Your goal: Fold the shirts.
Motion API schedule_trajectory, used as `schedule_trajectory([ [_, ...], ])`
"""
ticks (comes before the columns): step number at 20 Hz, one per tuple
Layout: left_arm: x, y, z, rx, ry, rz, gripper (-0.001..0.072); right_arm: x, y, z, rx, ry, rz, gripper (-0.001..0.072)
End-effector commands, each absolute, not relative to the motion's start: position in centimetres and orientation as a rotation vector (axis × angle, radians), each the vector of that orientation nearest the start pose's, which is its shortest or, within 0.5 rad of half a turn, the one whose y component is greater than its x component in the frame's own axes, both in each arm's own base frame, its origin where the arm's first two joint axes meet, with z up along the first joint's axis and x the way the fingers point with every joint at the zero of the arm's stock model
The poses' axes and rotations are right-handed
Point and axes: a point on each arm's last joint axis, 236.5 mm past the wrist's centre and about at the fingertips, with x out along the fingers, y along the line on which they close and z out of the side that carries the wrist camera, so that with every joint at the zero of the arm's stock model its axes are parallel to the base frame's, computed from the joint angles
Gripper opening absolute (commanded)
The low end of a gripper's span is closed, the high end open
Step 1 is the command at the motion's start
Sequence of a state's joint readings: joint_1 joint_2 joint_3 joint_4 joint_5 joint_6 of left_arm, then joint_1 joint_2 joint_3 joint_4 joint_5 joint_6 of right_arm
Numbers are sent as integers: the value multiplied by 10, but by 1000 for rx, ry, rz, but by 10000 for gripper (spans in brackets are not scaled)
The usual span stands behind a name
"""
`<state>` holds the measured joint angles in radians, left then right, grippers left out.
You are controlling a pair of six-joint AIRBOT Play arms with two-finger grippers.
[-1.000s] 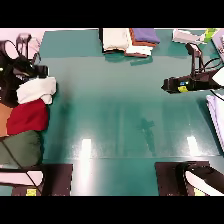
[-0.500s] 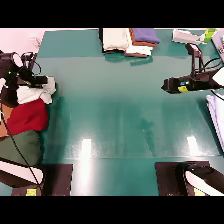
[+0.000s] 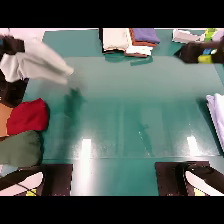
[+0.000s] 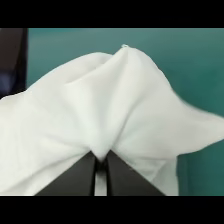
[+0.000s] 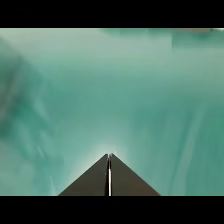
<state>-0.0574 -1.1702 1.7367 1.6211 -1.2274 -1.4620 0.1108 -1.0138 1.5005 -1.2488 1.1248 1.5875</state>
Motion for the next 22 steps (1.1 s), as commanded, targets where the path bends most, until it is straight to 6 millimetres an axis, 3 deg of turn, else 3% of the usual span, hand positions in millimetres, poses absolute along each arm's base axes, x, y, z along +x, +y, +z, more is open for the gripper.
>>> schedule_trajectory([
  [1, 368, -85, 348, 237, 518, -245, 24, 380, 110, 335, 195, 505, 352, 20],
  [3, 351, -136, 334, 289, 560, -387, 23, 376, 109, 355, 191, 459, 357, 20],
  [5, 337, -192, 305, 359, 634, -531, 24, 374, 109, 367, 189, 430, 360, 20],
  [8, 317, -282, 248, 483, 737, -732, 25, 371, 109, 371, 187, 426, 362, 20],
  [11, 296, -359, 181, 597, 827, -876, 54, 370, 109, 368, 184, 441, 364, 20],
  [12, 291, -379, 160, 617, 851, -908, 384, 370, 109, 367, 183, 444, 364, 20],
  [13, 291, -390, 144, 625, 872, -917, 598, 370, 109, 367, 183, 445, 364, 20],
  [14, 295, -390, 132, 635, 898, -906, 599, 369, 109, 367, 183, 445, 364, 20],
  [16, 328, -357, 130, 613, 929, -785, 599, 369, 109, 366, 183, 449, 364, 20],
  [20, 416, -229, 127, 389, 1048, -436, 600, 368, 110, 364, 181, 458, 365, 20],
  [22, 440, -176, 108, 268, 1110, -335, 599, 367, 110, 361, 179, 472, 366, 20],
])
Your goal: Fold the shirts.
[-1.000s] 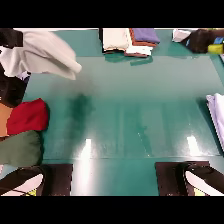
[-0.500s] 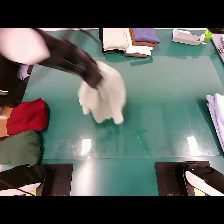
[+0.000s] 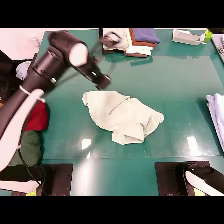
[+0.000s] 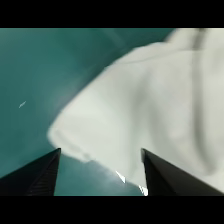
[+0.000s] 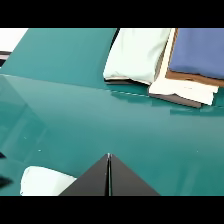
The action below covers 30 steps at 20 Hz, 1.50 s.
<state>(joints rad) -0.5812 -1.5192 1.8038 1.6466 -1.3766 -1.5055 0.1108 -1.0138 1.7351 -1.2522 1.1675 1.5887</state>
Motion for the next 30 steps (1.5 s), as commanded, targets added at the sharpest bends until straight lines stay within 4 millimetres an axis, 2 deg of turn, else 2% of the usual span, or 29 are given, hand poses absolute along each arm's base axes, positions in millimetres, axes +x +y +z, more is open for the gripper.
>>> schedule_trajectory([
  [1, 444, -161, 94, 207, 1139, -318, 600, 367, 110, 360, 178, 476, 366, 20],
  [3, 446, -143, 56, 91, 1198, -308, 600, 366, 110, 360, 178, 476, 366, 20],
  [5, 443, -136, 15, 40, 1241, -292, 599, 367, 110, 359, 178, 477, 366, 20],
  [7, 436, -136, -23, 54, 1307, -296, 600, 370, 111, 353, 178, 500, 366, 20],
  [9, 432, -140, -54, 46, 1380, -299, 600, 373, 112, 339, 175, 549, 369, 20],
  [11, 428, -151, -69, -4, 1420, -319, 600, 376, 113, 327, 173, 591, 369, 20],
  [13, 433, -162, -73, -59, 1406, -337, 599, 383, 114, 319, 175, 615, 368, 20],
  [16, 431, -164, -80, -68, 1420, -338, 599, 388, 118, 309, 177, 642, 370, 20],
  [18, 434, -171, -79, -84, 1405, -362, 592, 393, 119, 301, 181, 666, 369, 20],
  [20, 433, -178, -79, -59, 1392, -388, 175, 394, 119, 291, 180, 703, 368, 20],
  [21, 433, -180, -78, -47, 1387, -403, 31, 393, 119, 282, 175, 740, 366, 20],
  [22, 433, -180, -75, -43, 1389, -405, 27, 389, 115, 270, 165, 791, 349, 20],
  [25, 443, -172, -48, 25, 1346, -411, 27, 372, 82, 212, 122, 987, 204, 20],
  [28, 452, -170, -20, 57, 1292, -417, 27, 339, 48, 129, 117, 1199, 65, 21],
  [30, 453, -170, -13, 68, 1273, -424, 27, 311, 29, 70, 158, 1338, 0, 30],
])
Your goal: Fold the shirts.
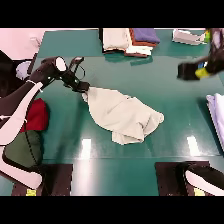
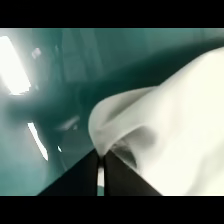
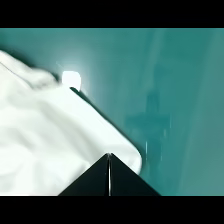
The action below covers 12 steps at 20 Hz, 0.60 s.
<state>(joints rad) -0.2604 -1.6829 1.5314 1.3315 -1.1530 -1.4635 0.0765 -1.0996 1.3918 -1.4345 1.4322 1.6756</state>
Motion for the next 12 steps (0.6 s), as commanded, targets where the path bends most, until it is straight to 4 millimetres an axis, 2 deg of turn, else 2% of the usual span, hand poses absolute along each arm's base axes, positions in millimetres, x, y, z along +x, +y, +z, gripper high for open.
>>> schedule_trajectory([
  [1, 452, -170, -13, 68, 1277, -425, 27, 298, 20, 45, 179, 1403, -31, 213],
  [2, 450, -170, -14, 69, 1286, -426, 27, 288, 18, 22, 213, 1458, -43, 506],
  [3, 449, -170, -14, 70, 1288, -426, 27, 280, 22, 1, 267, 1515, -39, 555],
  [5, 448, -169, -14, 70, 1295, -427, 27, 277, 40, -31, 366, 1568, -5, 555],
  [7, 446, -169, -15, 71, 1304, -428, 27, 285, 59, -53, 408, 1563, 24, 554],
  [9, 444, -169, -15, 73, 1310, -428, 27, 291, 74, -69, 387, 1574, 49, 553],
  [12, 443, -168, -15, 74, 1318, -429, 27, 294, 82, -85, 357, 1619, 51, 541],
])
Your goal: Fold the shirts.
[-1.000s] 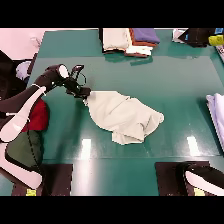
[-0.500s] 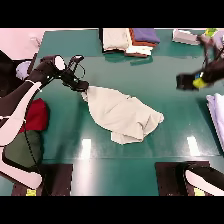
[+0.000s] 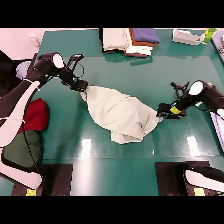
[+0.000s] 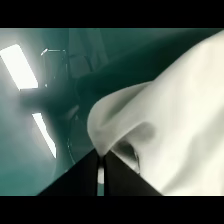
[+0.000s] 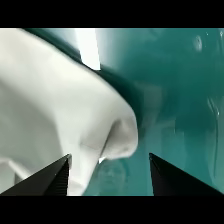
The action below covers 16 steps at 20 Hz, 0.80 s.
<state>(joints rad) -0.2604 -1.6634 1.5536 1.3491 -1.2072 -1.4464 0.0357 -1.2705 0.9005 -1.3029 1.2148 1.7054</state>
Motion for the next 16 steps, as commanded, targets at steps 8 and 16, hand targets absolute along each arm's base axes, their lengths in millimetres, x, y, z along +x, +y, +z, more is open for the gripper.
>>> schedule_trajectory([
  [8, 453, -161, 21, 103, 1206, -405, 26, 326, 80, -52, 341, 1446, 77, 19],
  [16, 393, -117, 346, 147, 449, -329, 26, 354, 31, 290, 241, 623, 95, 19],
])
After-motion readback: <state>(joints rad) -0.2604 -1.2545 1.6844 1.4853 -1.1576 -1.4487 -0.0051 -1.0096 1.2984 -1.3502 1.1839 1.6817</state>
